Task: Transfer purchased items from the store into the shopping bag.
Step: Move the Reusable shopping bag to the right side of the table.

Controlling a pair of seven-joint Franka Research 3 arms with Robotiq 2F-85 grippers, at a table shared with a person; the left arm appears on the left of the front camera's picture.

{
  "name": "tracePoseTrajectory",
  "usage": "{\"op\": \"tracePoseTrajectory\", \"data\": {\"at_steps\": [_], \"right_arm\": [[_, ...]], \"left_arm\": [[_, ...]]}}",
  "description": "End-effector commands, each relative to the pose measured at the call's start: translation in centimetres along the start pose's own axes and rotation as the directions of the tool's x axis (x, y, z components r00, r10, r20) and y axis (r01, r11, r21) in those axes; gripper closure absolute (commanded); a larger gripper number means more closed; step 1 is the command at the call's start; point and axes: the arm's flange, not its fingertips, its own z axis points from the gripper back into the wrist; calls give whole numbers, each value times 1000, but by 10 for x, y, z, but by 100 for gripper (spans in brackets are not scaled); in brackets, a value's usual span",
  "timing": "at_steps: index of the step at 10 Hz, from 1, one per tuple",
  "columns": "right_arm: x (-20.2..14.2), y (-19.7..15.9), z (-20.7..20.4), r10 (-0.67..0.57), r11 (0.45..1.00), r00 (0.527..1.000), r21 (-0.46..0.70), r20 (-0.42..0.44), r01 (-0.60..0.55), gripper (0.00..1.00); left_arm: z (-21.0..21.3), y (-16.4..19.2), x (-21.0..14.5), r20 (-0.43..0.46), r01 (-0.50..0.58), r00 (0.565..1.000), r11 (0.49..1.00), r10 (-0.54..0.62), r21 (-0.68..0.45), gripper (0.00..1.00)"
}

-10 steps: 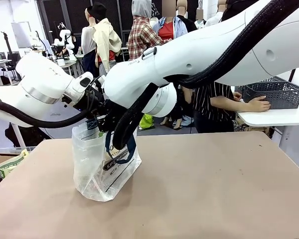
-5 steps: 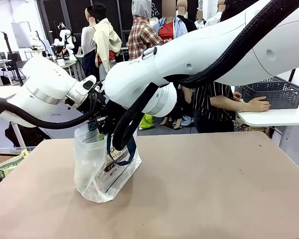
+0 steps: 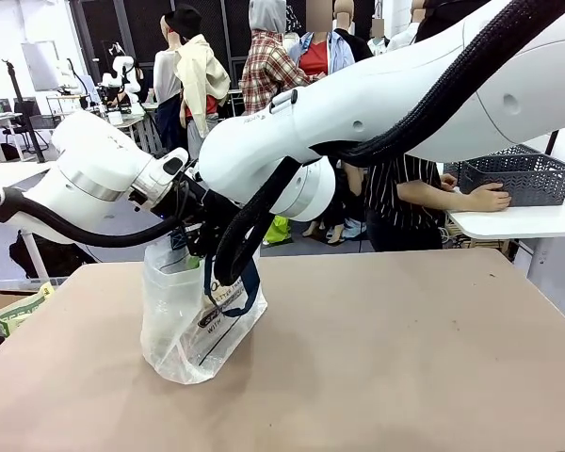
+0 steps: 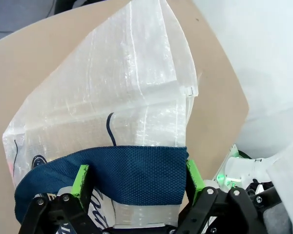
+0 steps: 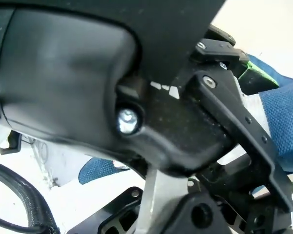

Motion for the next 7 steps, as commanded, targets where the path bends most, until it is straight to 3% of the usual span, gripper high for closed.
{"op": "tracePoseTrajectory", "data": {"at_steps": [1, 3, 7], "right_arm": [[8, 4, -8, 17, 1000, 1000, 0, 6, -17, 100], [8, 4, -8, 19, 1000, 1000, -1, 7, -19, 100], [7, 6, -7, 22, 1000, 1000, -5, 10, -22, 100]], "left_arm": [[-18, -21, 0, -60, 20, 998, 997, -24, -75, 6], [-20, -19, 1, -67, 9, 998, 999, -12, -53, 6], [-17, -18, 2, -57, 3, 998, 1000, -4, -18, 83]]}}
